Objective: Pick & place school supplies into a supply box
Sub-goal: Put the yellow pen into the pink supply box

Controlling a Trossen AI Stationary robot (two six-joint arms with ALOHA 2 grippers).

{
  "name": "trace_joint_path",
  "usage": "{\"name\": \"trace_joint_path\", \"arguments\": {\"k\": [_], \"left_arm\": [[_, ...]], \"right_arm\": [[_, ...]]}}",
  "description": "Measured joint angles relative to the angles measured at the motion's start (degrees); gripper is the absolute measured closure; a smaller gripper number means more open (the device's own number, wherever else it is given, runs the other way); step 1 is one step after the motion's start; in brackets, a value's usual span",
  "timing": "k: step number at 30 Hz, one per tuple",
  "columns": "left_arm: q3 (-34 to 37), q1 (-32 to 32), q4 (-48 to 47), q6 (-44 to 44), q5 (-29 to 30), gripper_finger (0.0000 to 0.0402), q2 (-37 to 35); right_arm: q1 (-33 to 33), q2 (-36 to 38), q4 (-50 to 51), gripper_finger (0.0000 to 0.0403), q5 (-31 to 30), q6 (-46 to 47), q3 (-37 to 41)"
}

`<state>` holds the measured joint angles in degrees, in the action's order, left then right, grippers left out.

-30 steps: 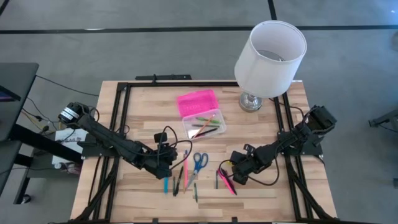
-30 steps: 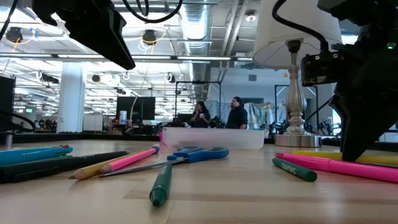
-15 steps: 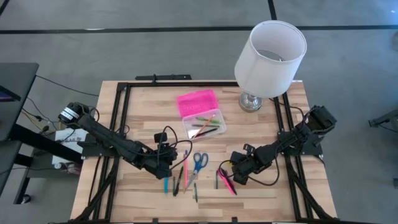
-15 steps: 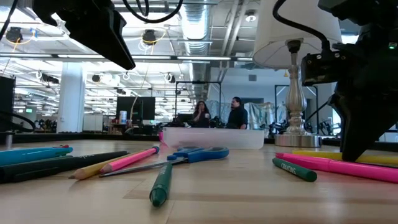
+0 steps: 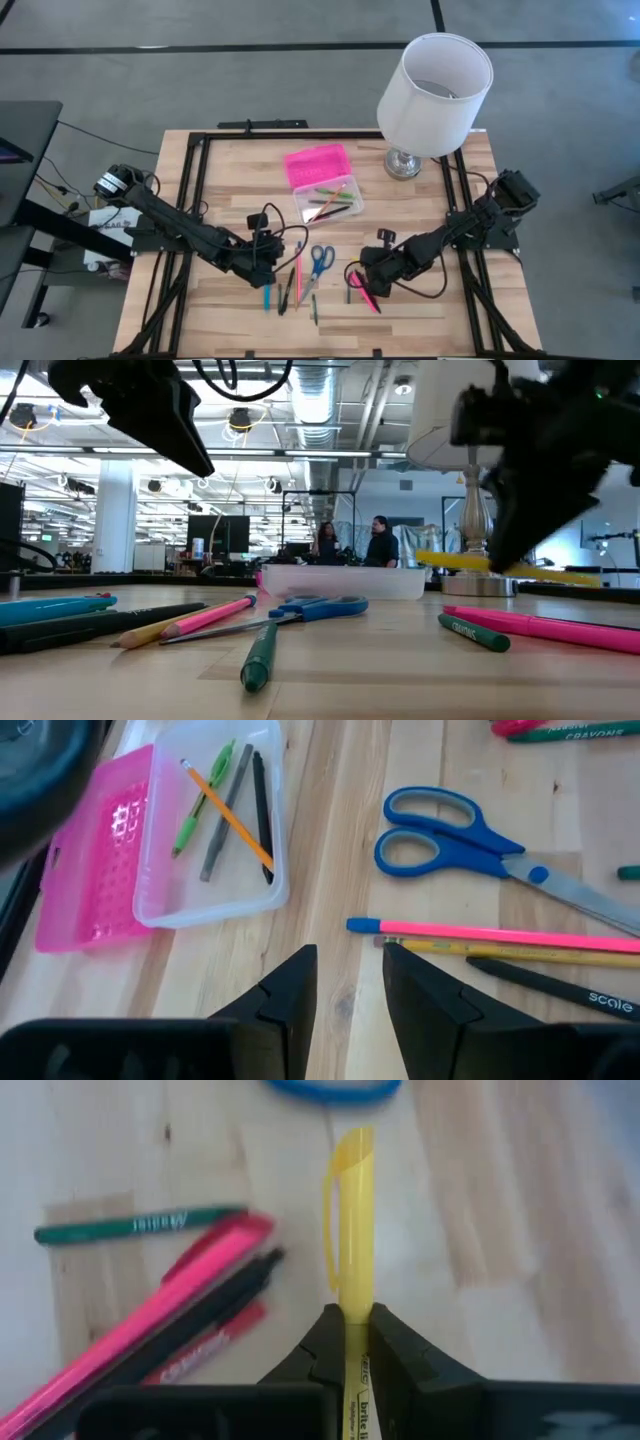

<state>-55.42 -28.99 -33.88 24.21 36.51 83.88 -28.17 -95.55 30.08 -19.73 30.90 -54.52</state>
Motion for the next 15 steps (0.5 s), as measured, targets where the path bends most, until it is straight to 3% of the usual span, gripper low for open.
{"name": "trace_joint_path", "arguments": {"k": [8, 15], "left_arm": [[2.78, -0.48, -1.16, 5.16, 0.05, 0.0290, 0.00], [6.58, -3.44, -1.17, 11.55, 0.26, 0.0290, 0.01]], "right_arm": [[5.99, 0.07, -0.20, 0.0389, -5.98, -15.72, -4.99], [14.96, 0.11, -5.51, 0.0387, -5.98, -28.29, -6.46]]}}
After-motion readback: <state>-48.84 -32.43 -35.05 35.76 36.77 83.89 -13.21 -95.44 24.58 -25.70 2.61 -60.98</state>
